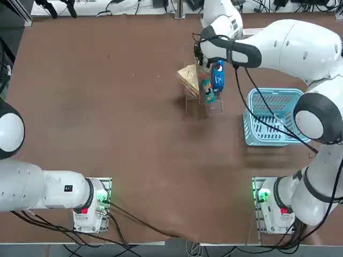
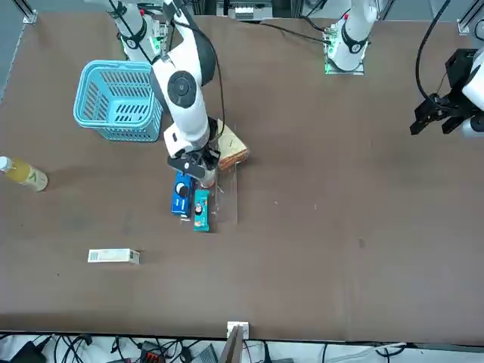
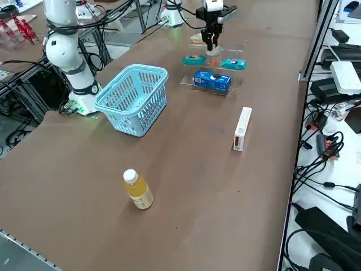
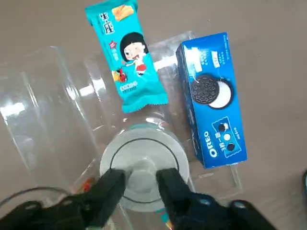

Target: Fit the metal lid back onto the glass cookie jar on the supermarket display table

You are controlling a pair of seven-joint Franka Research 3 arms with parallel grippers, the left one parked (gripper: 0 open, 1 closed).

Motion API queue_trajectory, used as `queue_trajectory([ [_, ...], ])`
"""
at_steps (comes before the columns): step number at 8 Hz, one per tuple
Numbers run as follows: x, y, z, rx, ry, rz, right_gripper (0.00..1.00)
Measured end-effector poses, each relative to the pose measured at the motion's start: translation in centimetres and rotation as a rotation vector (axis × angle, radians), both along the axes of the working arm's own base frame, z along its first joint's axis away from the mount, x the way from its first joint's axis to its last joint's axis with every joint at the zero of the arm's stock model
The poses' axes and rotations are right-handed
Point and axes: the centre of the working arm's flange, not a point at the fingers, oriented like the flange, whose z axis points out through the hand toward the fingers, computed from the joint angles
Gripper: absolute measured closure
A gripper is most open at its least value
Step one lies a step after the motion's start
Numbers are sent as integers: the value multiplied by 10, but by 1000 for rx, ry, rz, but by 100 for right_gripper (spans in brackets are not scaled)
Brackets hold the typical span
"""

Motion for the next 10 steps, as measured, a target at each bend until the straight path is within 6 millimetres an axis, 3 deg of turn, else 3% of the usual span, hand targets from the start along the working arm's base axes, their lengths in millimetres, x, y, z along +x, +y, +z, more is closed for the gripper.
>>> queue_trajectory([
  [1, 0, 1, -3, -1, 0, 3, 27],
  [6, -1, -2, 20, 7, -14, -1, 22],
  [8, 0, -7, 53, 13, -24, -10, 18],
  [10, 4, -28, 98, 33, -59, -39, 14],
])
